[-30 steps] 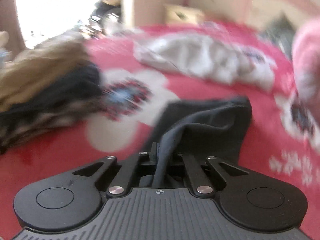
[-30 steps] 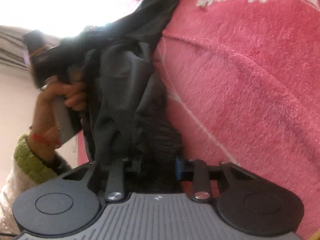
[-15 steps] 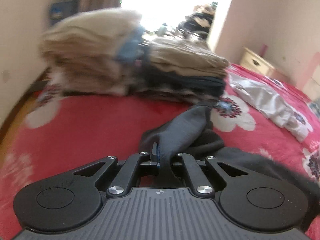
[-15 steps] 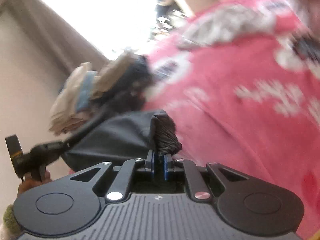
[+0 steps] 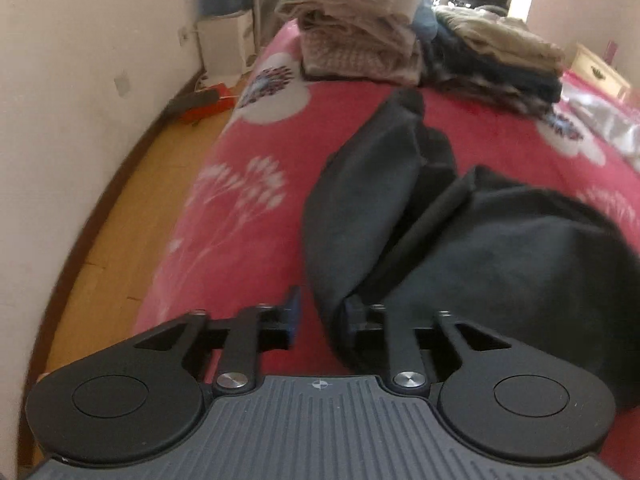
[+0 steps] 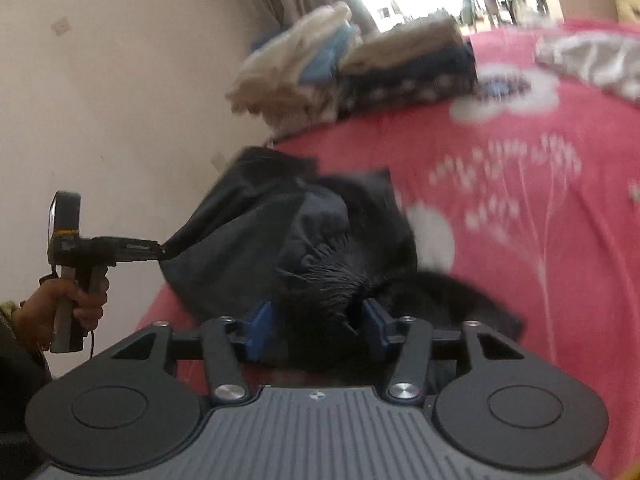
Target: Fold clothes
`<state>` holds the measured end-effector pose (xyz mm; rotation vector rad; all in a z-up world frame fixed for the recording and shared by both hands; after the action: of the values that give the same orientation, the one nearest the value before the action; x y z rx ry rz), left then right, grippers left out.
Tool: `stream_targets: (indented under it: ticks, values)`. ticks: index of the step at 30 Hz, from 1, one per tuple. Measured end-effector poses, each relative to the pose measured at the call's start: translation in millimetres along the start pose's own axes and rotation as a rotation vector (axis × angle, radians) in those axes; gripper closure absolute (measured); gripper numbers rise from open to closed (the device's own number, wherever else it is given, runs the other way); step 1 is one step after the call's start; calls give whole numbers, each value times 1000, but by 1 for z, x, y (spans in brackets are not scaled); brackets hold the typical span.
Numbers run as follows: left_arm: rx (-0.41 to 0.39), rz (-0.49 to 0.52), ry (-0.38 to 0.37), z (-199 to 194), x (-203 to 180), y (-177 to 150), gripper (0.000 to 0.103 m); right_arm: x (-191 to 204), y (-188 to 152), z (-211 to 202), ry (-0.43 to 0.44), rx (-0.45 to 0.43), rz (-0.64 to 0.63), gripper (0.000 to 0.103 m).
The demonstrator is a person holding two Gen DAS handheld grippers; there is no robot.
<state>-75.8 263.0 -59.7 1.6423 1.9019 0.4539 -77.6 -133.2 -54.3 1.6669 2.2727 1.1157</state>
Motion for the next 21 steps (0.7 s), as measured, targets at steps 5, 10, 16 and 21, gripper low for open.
stream_targets:
  ticks: [5,10,16,21]
  values:
    - [-37,48,8,-34,4,0,61,-27,-21,-15,65,68,150,48]
    - [-142,115,-65,-56,-24,21,43,-71,-17,-34,79,8,386,48]
    - [-68,293,-363,-9,-123,51,26,-121,-7,-27,-44,-33,585,41]
    - [57,654,-514,53,-235,55,6,-132,-10,-1,-45,26,623,36]
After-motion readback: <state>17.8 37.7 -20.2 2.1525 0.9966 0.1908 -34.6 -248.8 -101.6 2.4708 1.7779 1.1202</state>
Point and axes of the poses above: each gripper's, at about its wrist camera, not at the fingertips, and z roughly the way its jaws point, x to its left, y to its top, the point moved 5 cm from there along z, roughly the way its jaws point, and after that the axes turned 15 degrees about -y, right-handed, at the moved point
